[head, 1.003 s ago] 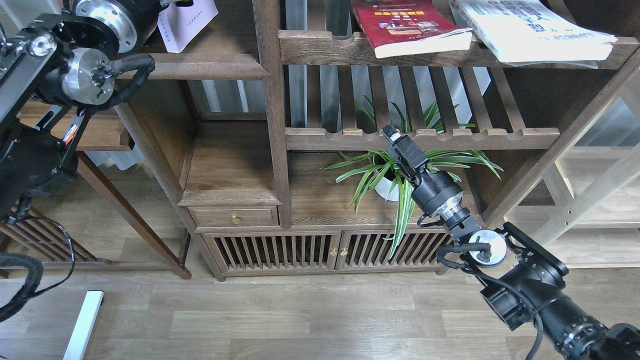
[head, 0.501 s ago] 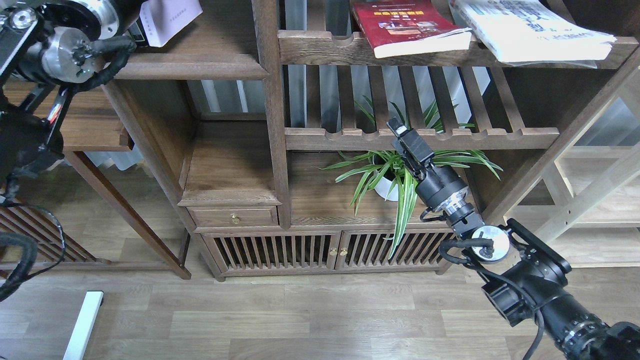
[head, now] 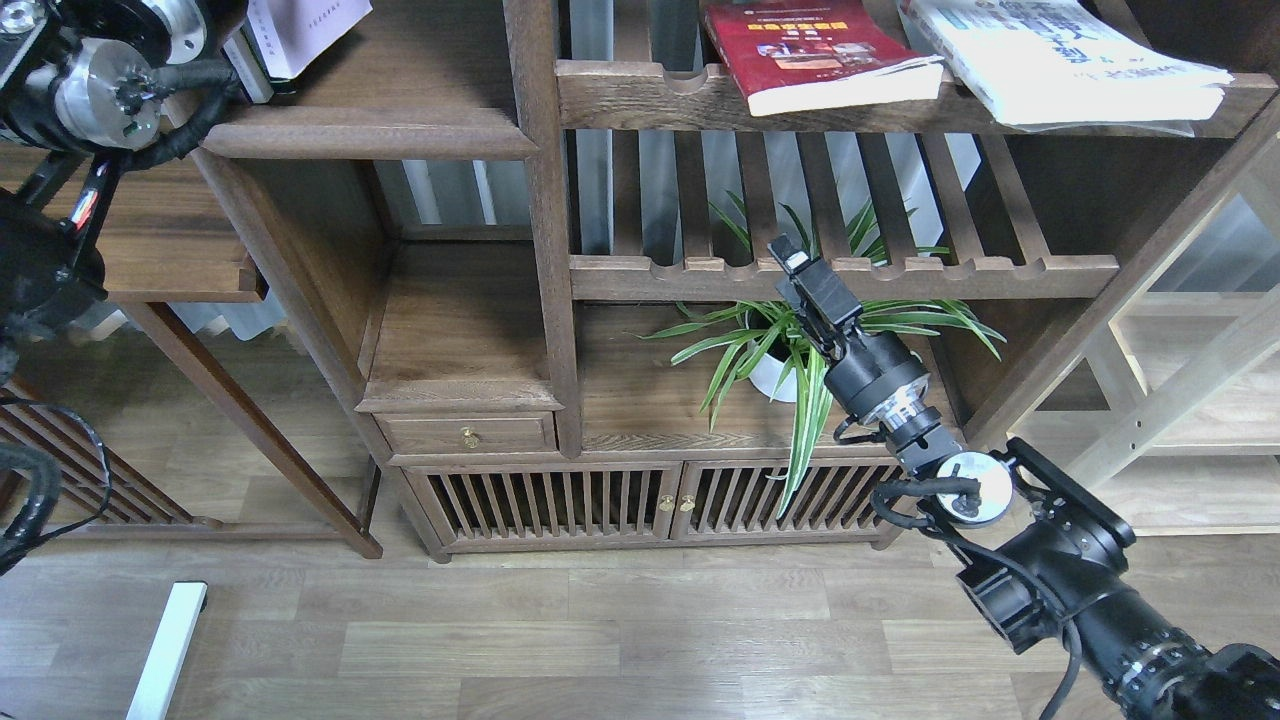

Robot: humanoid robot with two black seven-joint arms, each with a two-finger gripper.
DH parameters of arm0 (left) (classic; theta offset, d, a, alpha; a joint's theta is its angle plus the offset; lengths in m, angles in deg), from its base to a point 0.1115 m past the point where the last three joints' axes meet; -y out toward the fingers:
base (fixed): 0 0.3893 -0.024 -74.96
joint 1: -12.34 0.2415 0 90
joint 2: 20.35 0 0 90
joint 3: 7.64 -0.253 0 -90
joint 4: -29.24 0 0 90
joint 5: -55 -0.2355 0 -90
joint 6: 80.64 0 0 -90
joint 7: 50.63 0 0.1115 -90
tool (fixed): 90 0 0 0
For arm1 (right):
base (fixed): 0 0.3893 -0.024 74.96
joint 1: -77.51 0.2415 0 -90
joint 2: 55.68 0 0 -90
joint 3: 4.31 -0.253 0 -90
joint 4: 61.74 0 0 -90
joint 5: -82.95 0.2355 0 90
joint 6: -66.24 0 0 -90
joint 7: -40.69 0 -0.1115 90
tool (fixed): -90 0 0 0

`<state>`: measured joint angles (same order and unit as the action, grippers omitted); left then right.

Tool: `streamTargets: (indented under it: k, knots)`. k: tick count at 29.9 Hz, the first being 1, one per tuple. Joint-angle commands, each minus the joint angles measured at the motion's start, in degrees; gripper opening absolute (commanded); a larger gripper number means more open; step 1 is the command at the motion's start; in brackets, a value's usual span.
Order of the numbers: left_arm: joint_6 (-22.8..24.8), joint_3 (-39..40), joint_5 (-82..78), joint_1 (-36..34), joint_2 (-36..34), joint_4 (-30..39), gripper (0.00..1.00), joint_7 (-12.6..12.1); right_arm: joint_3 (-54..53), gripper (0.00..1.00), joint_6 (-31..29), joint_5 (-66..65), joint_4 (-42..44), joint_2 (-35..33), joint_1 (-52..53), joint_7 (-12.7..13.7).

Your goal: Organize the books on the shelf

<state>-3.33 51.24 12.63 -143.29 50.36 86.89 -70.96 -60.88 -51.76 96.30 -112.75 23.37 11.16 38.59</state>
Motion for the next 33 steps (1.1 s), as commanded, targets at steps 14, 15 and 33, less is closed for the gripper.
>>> streamTargets:
  k: [14, 15, 33]
  knots:
    - [0.5, -3.9, 1.9, -0.2, 0.9, -5.0, 0.08, 10.3, -0.5, 0.93, 0.0, 0.0, -1.2, -0.7, 0.3, -0.1]
    - [0.5, -3.9, 1.9, -0.2, 0.9, -5.3, 0.08, 10.9, -0.5, 0.93, 0.0, 0.0, -1.2, -0.7, 0.2, -0.1]
    - [0.4, -8.0, 4.2, 0.3, 2.7, -7.9, 0.10, 16.6, -1.2, 0.93, 0.0, 0.0, -1.3, -0.9, -0.4, -0.1]
